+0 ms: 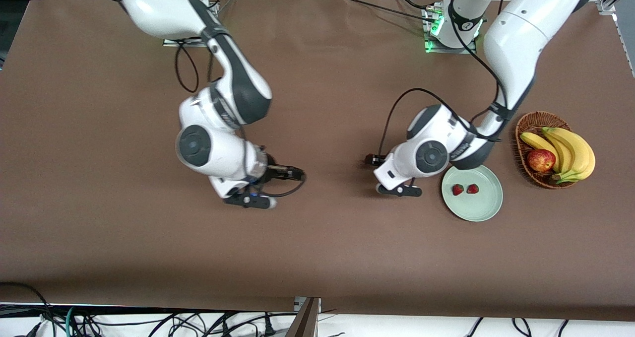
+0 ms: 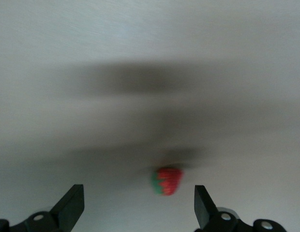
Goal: Collect all strawberries into plate
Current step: 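Grasp the last strawberry with the left gripper while the right gripper withdraws, then lower the strawberry onto the plate with the left gripper and open it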
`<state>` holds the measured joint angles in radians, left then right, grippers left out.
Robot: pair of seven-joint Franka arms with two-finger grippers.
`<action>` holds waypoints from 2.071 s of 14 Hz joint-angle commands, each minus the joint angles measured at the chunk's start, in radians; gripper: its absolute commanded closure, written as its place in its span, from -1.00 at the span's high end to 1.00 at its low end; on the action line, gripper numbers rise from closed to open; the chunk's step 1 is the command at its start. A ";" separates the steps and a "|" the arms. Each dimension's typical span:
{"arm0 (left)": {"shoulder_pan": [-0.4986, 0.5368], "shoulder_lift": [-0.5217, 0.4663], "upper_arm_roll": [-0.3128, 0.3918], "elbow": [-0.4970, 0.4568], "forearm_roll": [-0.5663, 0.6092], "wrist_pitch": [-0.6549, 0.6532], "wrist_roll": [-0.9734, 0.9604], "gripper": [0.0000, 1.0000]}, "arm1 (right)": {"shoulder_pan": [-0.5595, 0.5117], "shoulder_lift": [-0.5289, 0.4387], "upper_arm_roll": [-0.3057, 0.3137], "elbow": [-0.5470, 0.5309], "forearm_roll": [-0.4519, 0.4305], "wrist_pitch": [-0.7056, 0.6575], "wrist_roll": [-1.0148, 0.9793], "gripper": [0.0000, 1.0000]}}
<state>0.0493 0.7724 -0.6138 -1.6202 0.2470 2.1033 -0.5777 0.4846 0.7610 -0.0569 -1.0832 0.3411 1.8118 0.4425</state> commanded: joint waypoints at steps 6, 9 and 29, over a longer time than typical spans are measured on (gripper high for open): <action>-0.091 0.039 0.020 -0.056 0.178 0.093 -0.254 0.87 | -0.213 -0.311 -0.017 -0.142 -0.200 -0.342 -0.269 1.00; -0.098 0.042 0.023 -0.058 0.216 0.095 -0.244 0.33 | -0.250 -0.463 -0.014 -0.231 -0.331 -0.397 -0.329 1.00; 0.243 -0.028 0.017 0.125 0.204 -0.350 0.726 -0.60 | -0.454 -0.743 0.083 -0.408 -0.401 -0.500 -0.486 1.00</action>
<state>0.2480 0.7412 -0.5849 -1.4897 0.4384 1.7617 0.0551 0.0454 0.0225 0.0172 -1.4832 -0.0511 1.3140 -0.0210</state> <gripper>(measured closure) 0.595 0.000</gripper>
